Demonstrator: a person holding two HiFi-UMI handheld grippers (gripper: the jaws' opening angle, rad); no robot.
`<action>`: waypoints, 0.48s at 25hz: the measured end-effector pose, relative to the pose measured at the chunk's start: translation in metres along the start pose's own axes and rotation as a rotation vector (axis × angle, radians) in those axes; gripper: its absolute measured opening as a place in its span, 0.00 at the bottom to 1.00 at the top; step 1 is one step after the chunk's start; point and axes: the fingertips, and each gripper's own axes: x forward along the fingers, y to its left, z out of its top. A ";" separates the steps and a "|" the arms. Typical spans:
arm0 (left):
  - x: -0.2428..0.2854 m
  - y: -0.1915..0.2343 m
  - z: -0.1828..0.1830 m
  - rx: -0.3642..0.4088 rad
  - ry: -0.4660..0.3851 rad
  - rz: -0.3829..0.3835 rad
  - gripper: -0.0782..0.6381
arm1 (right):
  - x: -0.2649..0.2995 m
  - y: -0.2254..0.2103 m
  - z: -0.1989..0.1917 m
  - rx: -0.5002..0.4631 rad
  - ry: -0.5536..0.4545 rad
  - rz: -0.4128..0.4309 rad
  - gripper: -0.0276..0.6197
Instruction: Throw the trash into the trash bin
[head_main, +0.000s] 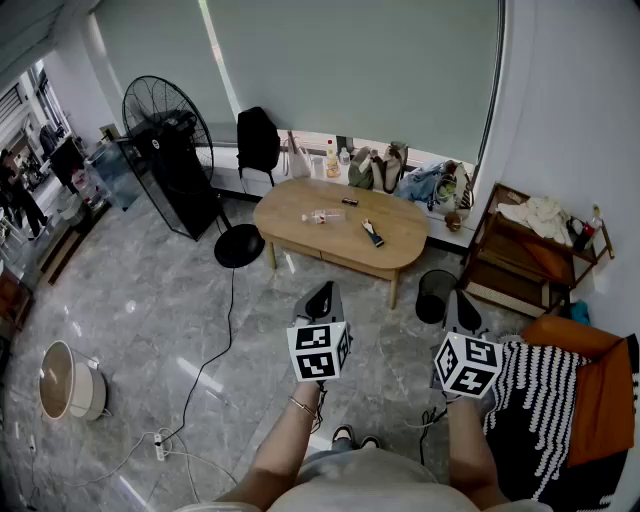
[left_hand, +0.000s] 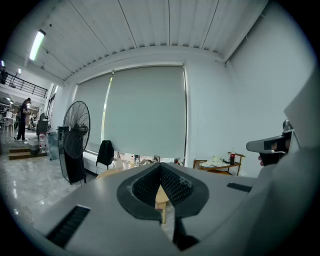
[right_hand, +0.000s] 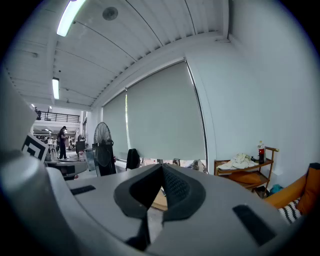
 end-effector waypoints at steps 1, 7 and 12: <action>0.000 0.000 0.001 0.000 -0.001 0.000 0.13 | 0.000 0.000 0.000 0.000 0.000 -0.001 0.05; 0.002 0.001 0.001 0.003 -0.005 -0.004 0.13 | 0.000 -0.001 -0.002 0.001 0.003 -0.009 0.05; 0.002 0.006 0.001 0.004 -0.004 -0.010 0.13 | 0.000 0.003 -0.005 0.021 -0.003 -0.020 0.05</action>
